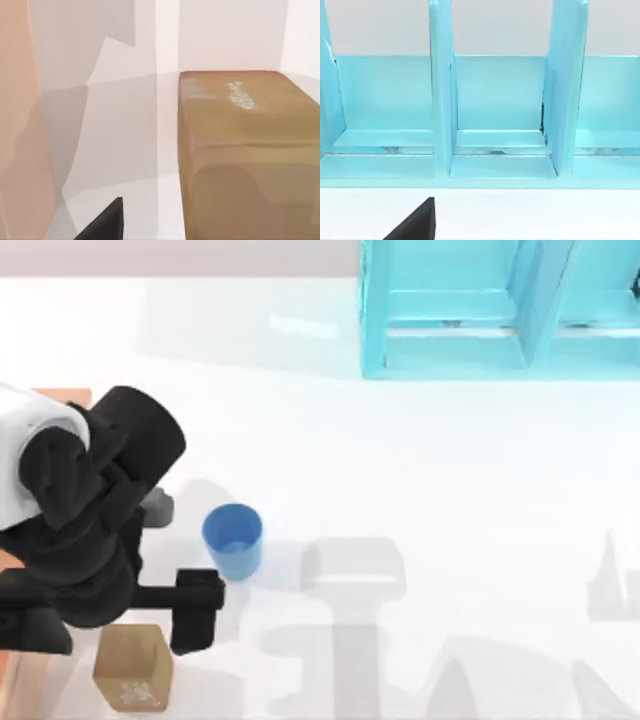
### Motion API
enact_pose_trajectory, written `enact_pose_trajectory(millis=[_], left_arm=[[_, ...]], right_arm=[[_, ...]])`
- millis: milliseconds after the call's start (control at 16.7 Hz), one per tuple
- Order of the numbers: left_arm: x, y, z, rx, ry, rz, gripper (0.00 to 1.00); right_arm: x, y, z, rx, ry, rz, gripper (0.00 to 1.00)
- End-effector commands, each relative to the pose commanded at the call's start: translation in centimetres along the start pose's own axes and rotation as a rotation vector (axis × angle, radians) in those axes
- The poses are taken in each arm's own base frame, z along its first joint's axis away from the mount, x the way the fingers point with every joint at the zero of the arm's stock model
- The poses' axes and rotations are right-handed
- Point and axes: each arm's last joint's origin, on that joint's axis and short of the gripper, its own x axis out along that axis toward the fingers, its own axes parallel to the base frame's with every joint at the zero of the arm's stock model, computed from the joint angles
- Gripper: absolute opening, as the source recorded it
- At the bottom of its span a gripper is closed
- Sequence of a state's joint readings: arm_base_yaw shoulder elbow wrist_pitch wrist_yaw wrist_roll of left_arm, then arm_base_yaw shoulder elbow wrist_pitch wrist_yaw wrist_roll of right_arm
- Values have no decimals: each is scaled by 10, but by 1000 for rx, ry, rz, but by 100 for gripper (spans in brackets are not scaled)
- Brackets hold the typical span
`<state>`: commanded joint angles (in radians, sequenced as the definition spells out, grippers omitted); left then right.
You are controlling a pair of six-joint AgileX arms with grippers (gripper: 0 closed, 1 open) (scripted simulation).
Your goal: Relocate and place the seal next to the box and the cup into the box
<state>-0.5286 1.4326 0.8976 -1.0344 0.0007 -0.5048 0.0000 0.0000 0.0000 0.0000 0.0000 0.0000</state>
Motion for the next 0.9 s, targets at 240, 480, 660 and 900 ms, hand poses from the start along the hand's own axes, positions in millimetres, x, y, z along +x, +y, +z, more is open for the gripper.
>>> enact_pose_trajectory(millis=[240, 480, 660, 900], left_arm=[[-1, 0, 0, 0, 0, 0, 100], [-29, -3, 5, -7, 0, -1, 100], [-64, -3, 5, -5, 13, 8, 100], [-98, 0, 0, 0, 1, 1, 100]], right_arm=[[0, 0, 0, 0, 0, 0, 100], [0, 0, 0, 0, 0, 0, 100], [0, 0, 0, 0, 0, 0, 100], [0, 0, 0, 0, 0, 0, 100]])
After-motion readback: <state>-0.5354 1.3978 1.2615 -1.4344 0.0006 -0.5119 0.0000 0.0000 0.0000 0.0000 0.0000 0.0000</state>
